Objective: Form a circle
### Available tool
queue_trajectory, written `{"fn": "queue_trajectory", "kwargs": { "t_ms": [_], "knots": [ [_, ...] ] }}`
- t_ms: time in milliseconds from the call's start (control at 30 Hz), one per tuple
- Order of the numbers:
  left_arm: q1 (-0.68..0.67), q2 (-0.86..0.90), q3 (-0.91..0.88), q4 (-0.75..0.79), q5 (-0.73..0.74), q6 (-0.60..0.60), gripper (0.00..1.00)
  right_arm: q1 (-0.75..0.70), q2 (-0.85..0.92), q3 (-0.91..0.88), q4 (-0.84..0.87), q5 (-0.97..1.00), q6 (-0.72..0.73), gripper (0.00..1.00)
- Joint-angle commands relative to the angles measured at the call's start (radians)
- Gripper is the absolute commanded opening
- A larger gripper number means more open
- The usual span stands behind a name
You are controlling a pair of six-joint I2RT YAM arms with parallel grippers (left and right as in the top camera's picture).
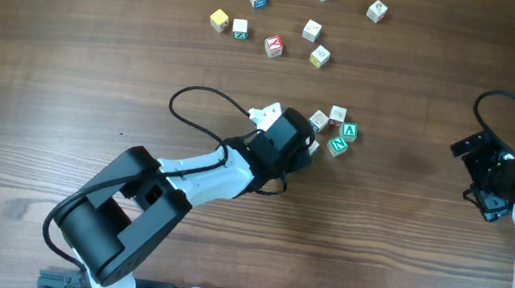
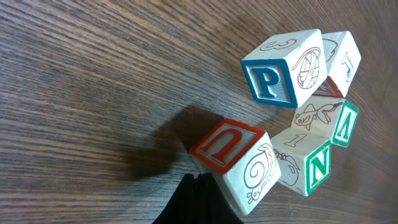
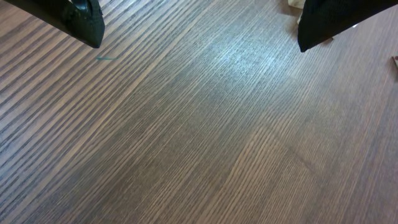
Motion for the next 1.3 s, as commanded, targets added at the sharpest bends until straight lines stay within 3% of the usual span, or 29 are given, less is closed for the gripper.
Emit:
{"fn": "queue_trajectory", "kwargs": {
  "t_ms": [0, 667, 1267],
  "knots": [
    [0.014, 0.015, 0.001, 0.008, -0.017, -0.013, 0.04, 0.0, 0.006, 0.02, -0.003, -0.013, -0.002, 1.0],
    [0.027, 0.015, 0.001, 0.063, -0.047, -0.006, 0.04, 0.0, 0.005, 0.02, -0.002, -0.013, -0.002, 1.0],
    [0.026, 0.015, 0.001, 0.035, 0.051, -0.044, 0.04, 0.0, 0.005, 0.02, -0.005, -0.013, -0.002, 1.0]
  ]
}}
